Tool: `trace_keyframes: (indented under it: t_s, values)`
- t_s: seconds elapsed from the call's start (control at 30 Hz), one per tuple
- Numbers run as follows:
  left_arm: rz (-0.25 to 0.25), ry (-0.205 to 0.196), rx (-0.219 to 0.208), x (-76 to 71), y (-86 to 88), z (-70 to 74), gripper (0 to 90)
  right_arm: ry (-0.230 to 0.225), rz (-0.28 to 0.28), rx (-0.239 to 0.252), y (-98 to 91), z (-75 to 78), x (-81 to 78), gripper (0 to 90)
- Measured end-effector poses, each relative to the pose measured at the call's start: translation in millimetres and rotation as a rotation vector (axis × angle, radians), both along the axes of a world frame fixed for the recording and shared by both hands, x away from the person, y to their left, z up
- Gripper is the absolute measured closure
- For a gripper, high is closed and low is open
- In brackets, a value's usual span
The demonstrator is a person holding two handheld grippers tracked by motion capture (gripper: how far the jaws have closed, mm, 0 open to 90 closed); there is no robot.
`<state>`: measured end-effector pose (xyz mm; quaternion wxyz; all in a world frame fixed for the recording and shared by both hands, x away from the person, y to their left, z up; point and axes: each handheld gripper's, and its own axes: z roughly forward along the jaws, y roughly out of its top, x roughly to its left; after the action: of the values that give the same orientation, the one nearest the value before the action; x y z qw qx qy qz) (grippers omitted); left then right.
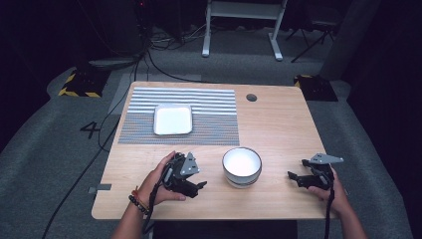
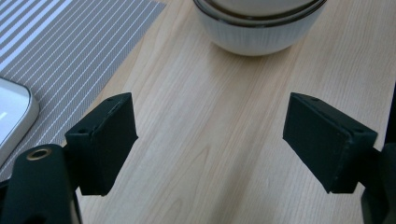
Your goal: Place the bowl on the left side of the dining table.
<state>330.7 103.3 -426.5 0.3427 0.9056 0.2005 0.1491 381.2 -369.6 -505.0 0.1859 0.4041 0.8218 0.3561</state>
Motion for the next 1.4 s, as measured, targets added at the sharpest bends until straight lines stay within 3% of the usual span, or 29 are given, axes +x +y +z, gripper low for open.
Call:
trace_keyframes:
  t_s: [0.5, 0.67, 0.9, 1.03, 1.4]
  values:
    - [-0.082, -0.024, -0.01, 0.8, -24.3, 13.1, 17.8, 0.0, 0.0, 0.0, 0.0, 0.0, 0.0, 14.8]
    - [-0.108, -0.043, -0.027, 1.1, -34.0, 19.1, 17.8, -0.001, 0.0, -0.001, 0.0, -0.1, 0.0, 14.9]
    - [-0.154, -0.036, -0.069, 1.4, -43.2, 26.3, 17.5, -0.001, 0.0, -0.001, 0.0, -0.1, 0.0, 14.9]
    - [-0.172, -0.052, -0.055, 0.7, -51.6, 29.5, 17.6, 0.0, 0.0, 0.0, 0.0, 0.0, -0.1, 14.8]
    - [-0.204, -0.052, -0.042, 3.6, -72.9, 28.7, 19.2, -0.001, 0.0, -0.001, 0.0, -0.1, -0.1, 14.9]
